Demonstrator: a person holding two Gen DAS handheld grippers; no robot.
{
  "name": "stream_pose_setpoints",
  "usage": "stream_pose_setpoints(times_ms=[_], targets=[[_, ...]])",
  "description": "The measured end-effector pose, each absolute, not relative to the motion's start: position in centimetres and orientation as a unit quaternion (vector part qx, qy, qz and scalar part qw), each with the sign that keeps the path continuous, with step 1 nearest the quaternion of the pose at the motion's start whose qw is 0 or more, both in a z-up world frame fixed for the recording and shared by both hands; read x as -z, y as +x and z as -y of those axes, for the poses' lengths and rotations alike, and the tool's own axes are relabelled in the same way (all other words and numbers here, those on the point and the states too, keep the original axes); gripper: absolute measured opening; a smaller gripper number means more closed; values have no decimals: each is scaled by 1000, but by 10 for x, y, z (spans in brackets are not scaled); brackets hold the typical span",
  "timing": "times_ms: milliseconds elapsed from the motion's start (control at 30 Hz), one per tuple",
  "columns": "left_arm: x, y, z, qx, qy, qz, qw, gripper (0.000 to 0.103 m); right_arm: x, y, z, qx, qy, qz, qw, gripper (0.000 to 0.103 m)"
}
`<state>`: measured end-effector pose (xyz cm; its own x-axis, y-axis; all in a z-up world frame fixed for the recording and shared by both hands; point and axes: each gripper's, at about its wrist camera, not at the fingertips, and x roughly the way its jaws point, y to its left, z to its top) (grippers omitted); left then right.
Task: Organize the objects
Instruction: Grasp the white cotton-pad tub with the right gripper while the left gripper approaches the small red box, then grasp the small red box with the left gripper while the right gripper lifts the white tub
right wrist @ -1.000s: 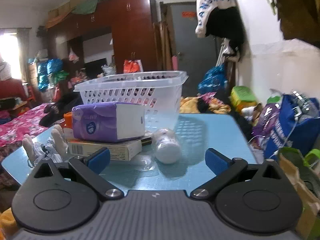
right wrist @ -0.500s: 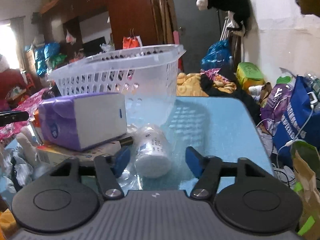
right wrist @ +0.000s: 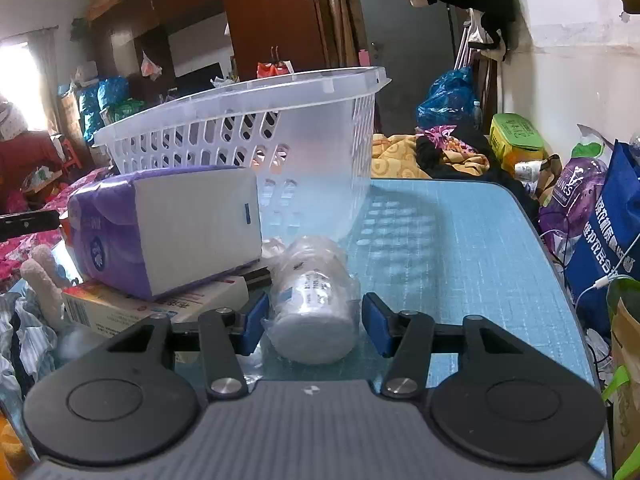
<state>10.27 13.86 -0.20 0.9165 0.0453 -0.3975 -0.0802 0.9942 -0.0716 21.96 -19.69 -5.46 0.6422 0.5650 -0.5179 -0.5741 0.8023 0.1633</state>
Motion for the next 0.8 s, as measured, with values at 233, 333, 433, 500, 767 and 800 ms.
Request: stream_pose_setpoints(times_ms=[233, 333, 433, 500, 767, 800], targets=[[8, 114, -135, -40, -29, -217, 975, 55, 55, 221, 198, -316, -5, -282, 906, 55], [8, 115, -135, -46, -20, -216, 975, 55, 55, 221, 197, -315, -8, -280, 907, 55], [9, 115, -131, -47, -6, -214, 976, 54, 55, 220, 197, -315, -8, -278, 908, 55], [11, 115, -127, -51, 13, -212, 976, 55, 55, 220, 196, -314, -10, -277, 908, 55], [11, 115, -143, -61, -9, -224, 973, 55, 55, 219, 195, -314, -13, -275, 909, 53], [13, 115, -145, -69, -9, -228, 971, 55, 55, 219, 195, -315, -13, -275, 909, 53]])
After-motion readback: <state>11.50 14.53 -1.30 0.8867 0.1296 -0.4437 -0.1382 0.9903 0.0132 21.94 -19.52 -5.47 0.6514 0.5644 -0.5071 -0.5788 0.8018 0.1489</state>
